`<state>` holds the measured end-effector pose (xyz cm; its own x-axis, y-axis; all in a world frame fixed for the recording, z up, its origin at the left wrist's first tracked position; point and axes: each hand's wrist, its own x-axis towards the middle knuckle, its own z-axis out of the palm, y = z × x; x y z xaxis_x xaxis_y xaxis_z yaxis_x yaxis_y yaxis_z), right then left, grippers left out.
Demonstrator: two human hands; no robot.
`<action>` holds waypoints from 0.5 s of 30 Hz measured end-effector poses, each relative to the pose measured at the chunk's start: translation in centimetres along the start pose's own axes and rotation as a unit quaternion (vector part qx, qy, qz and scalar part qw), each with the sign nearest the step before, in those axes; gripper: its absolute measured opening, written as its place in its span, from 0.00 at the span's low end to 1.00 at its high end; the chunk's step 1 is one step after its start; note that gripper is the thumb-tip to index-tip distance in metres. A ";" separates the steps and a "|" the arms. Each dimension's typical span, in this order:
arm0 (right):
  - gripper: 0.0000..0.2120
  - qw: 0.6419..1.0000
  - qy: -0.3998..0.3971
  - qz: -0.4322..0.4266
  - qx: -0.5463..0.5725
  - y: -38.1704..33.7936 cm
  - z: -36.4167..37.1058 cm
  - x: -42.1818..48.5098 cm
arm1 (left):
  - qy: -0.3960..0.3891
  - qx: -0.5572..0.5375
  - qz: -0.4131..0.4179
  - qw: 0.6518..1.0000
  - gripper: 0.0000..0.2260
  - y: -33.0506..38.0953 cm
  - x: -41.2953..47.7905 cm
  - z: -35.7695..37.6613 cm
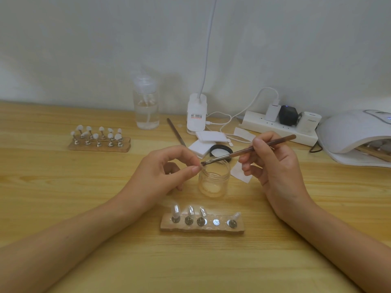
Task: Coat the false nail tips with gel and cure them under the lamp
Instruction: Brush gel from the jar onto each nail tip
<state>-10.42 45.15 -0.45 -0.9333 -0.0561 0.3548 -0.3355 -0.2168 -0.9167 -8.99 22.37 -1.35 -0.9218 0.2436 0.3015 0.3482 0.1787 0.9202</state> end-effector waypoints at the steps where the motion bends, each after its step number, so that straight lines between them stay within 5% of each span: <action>1: 0.07 1.000 0.004 0.002 -0.009 0.0 0.0 0.0 | 0.000 -0.002 0.000 1.000 0.02 0.0 0.0 0.0; 15: 0.07 0.999 0.034 0.010 -0.011 0.1 -0.3 0.0 | 0.002 -0.003 0.003 1.000 0.03 0.2 0.0 0.1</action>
<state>-10.48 45.42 -0.61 -0.9461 0.0066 0.3238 -0.3189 -0.1941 -0.9277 -8.89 22.45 -1.22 -0.9206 0.2410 0.3073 0.3523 0.1724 0.9199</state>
